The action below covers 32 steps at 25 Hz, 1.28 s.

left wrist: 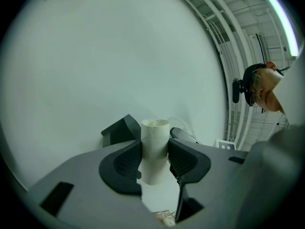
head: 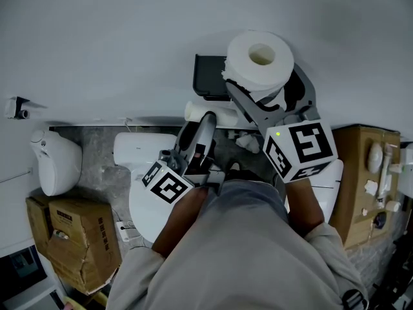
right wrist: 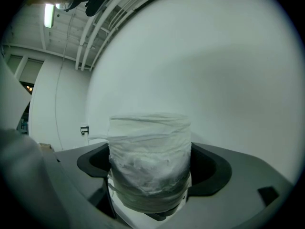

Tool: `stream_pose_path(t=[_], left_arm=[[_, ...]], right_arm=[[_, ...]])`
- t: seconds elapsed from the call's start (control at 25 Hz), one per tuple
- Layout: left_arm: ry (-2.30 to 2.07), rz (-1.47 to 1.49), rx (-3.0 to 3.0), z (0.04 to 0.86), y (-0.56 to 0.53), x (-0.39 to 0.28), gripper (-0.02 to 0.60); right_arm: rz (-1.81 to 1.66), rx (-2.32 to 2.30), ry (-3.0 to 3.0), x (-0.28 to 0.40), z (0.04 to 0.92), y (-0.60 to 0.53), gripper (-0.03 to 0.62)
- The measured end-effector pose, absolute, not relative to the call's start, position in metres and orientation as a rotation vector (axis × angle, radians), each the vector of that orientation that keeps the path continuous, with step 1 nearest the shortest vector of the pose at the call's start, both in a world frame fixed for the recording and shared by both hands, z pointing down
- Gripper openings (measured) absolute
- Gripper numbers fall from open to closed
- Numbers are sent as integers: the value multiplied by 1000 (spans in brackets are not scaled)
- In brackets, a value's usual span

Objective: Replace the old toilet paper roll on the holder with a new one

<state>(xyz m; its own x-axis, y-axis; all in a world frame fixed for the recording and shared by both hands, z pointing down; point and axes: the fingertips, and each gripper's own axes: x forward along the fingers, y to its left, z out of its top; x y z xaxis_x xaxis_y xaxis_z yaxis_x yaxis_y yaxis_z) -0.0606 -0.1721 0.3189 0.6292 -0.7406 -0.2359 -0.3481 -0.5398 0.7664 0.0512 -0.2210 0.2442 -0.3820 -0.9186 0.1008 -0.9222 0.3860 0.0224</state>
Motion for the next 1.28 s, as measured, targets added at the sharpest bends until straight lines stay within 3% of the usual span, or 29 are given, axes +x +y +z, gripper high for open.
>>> stream_pose_path(t=[0.8, 1.28], left_arm=[[-731, -660, 2182, 323, -157, -13, 170], [-664, -590, 2194, 325, -153, -2, 170]], right_arm=[[183, 1873, -2551, 121, 243, -188, 477], [782, 2126, -2744, 166, 274, -182, 477]])
